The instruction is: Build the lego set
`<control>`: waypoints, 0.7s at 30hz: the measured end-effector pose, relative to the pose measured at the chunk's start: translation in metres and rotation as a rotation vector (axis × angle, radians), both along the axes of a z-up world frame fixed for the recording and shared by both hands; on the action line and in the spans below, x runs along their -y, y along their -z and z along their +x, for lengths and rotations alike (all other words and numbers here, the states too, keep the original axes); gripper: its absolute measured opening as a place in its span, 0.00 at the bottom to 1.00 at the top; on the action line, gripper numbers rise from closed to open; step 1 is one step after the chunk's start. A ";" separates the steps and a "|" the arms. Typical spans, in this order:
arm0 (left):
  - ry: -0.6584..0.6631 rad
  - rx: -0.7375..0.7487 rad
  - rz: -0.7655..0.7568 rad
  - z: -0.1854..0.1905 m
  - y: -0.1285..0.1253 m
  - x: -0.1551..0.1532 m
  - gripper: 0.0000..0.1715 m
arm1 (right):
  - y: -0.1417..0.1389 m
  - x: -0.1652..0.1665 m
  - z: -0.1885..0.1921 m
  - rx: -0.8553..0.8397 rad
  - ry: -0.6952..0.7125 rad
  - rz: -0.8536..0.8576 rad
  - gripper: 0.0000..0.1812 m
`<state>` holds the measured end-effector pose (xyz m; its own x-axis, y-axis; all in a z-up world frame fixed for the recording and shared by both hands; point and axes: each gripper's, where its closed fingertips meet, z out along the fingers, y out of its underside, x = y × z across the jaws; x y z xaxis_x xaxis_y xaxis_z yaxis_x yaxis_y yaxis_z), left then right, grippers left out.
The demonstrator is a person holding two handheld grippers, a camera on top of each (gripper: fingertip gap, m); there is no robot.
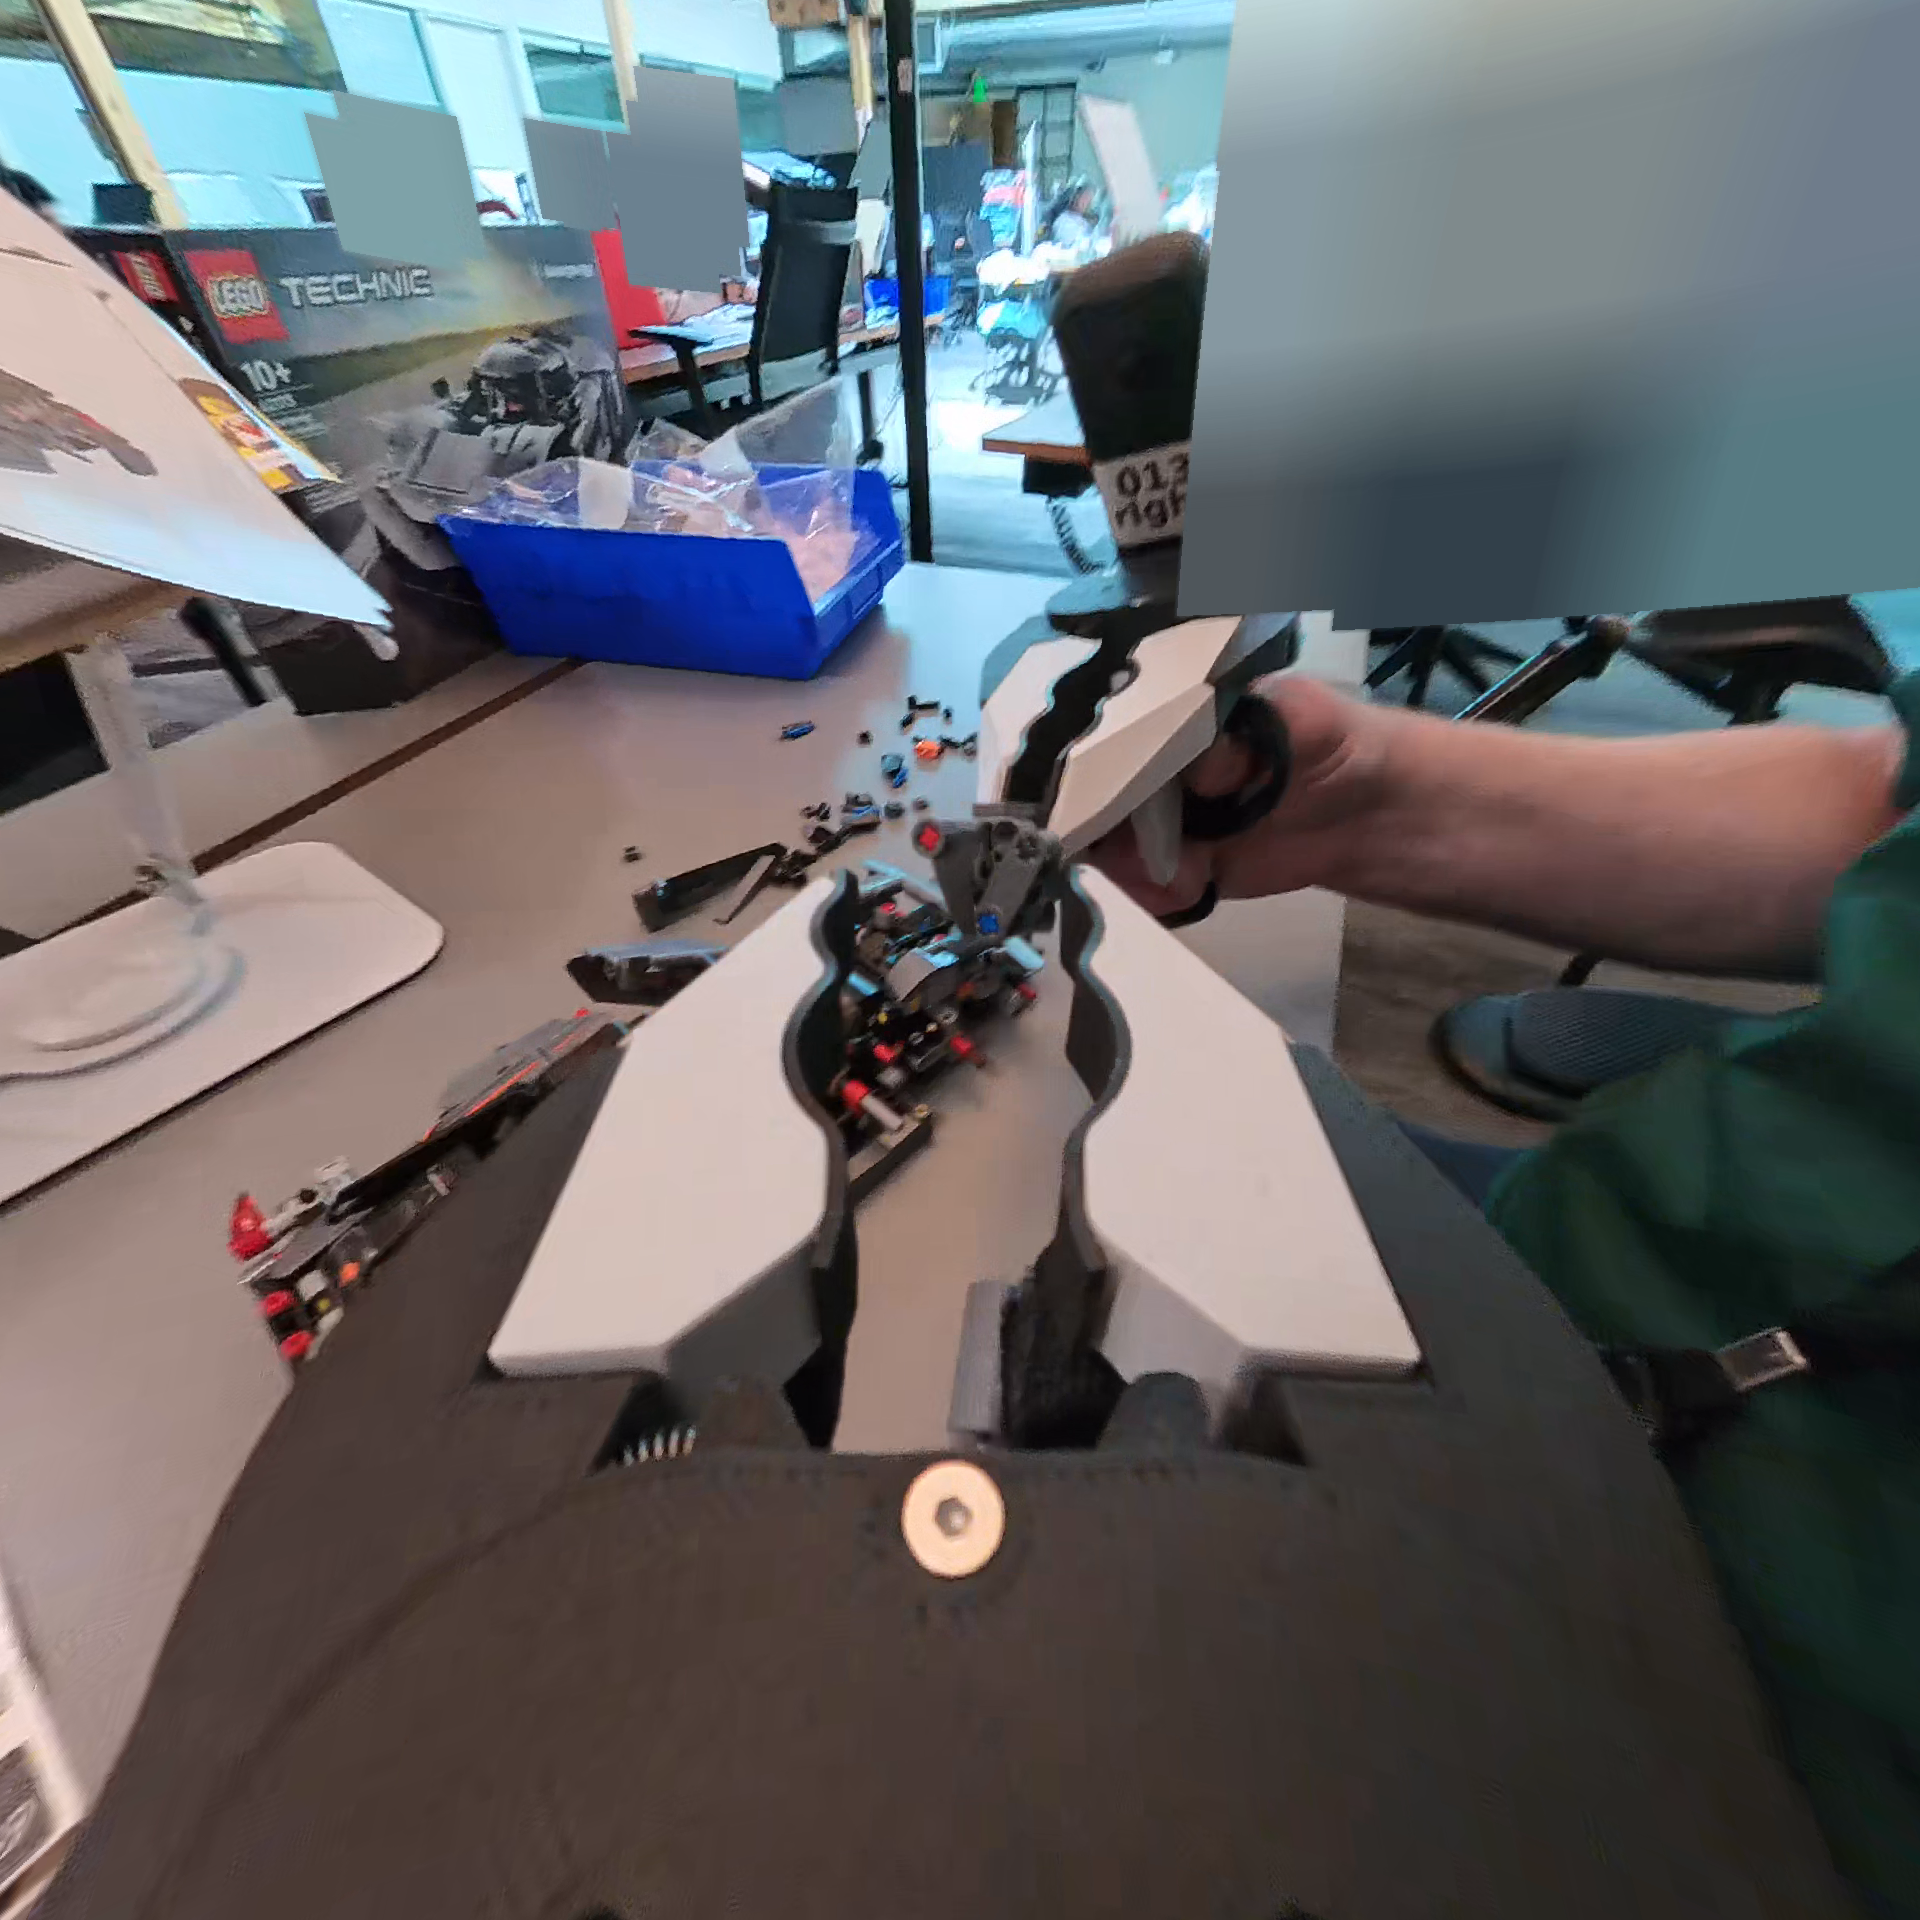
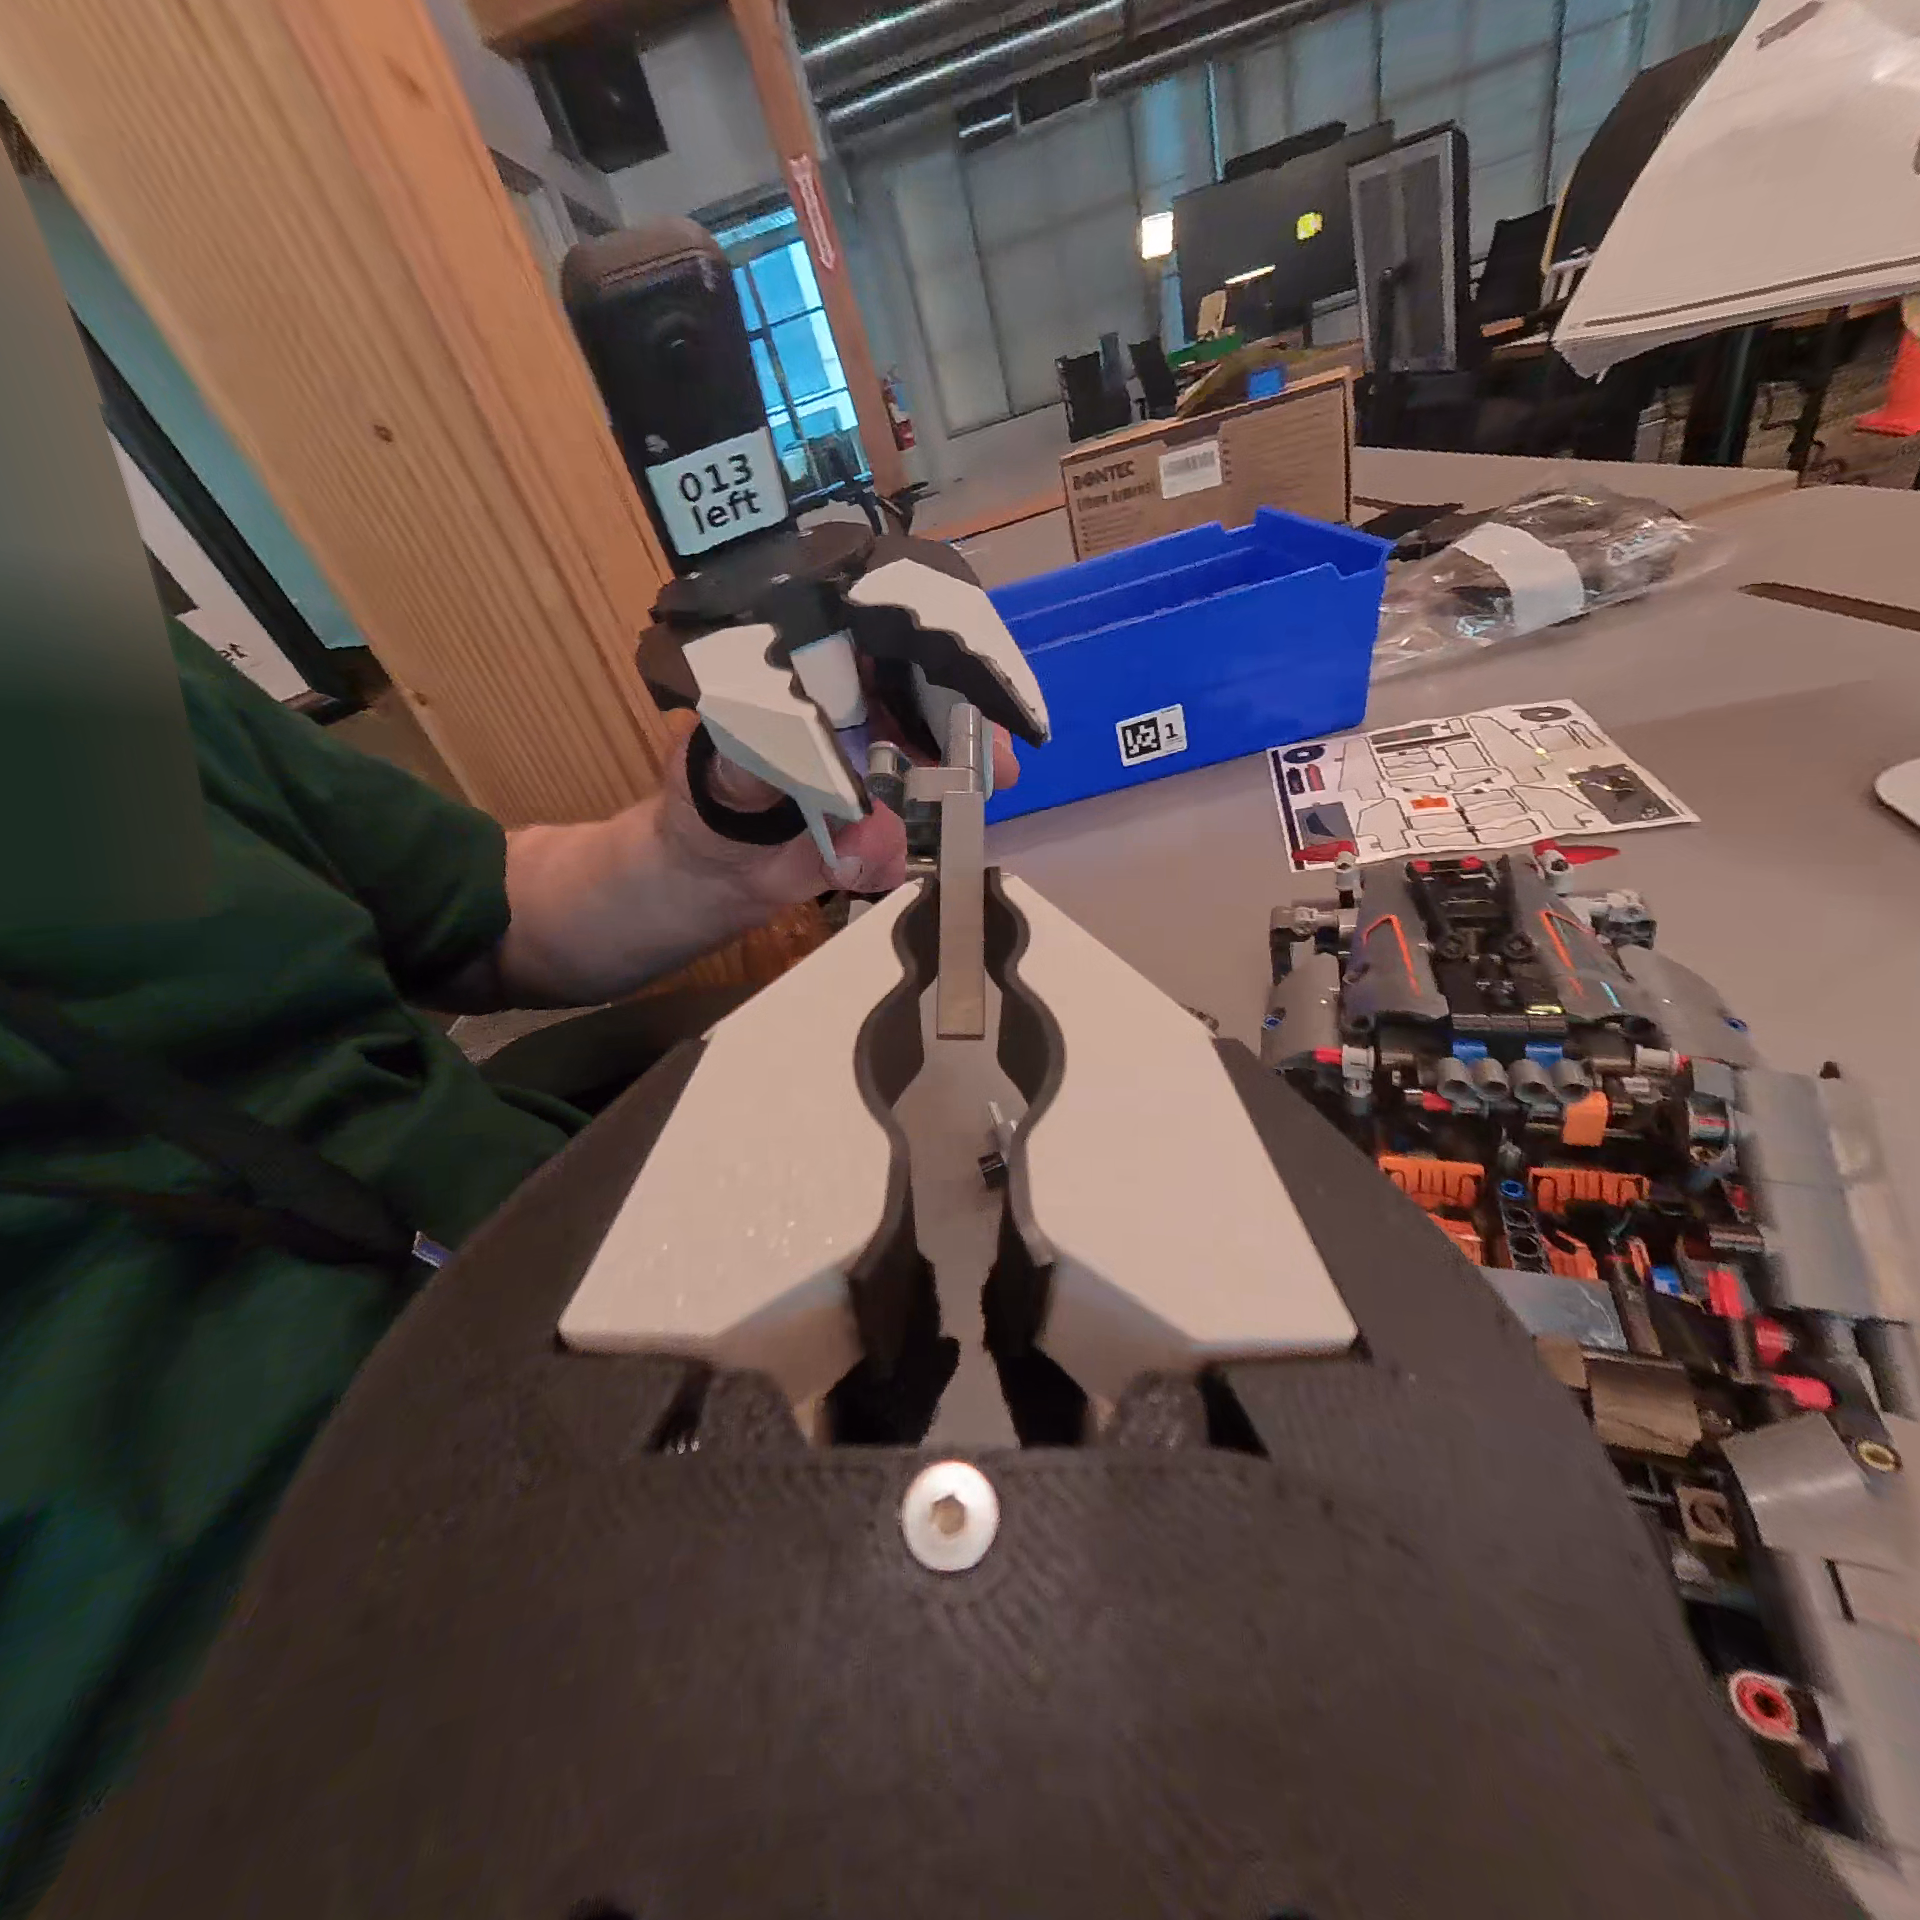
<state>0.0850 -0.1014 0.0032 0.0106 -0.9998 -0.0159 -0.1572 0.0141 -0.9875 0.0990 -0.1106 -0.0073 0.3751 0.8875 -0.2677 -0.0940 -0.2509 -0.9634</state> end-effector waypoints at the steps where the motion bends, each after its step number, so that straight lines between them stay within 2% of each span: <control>1: 0.024 0.014 -0.027 0.001 -0.002 0.002 0.19 | -0.001 0.000 -0.001 -0.006 -0.009 0.008 0.03; 5: 0.096 0.055 -0.107 0.002 -0.006 0.009 0.11 | -0.005 0.000 0.000 -0.010 -0.014 0.053 0.03; 15: 0.100 0.139 -0.181 0.001 -0.015 0.007 0.08 | -0.013 0.003 -0.003 0.088 0.038 0.194 0.04; 19: 0.071 0.140 -0.201 0.005 -0.015 0.004 0.08 | -0.013 0.000 0.001 0.062 0.031 0.178 0.03; 21: 0.050 0.159 -0.152 0.006 -0.020 0.006 0.09 | -0.016 0.001 0.002 0.012 0.009 0.163 0.03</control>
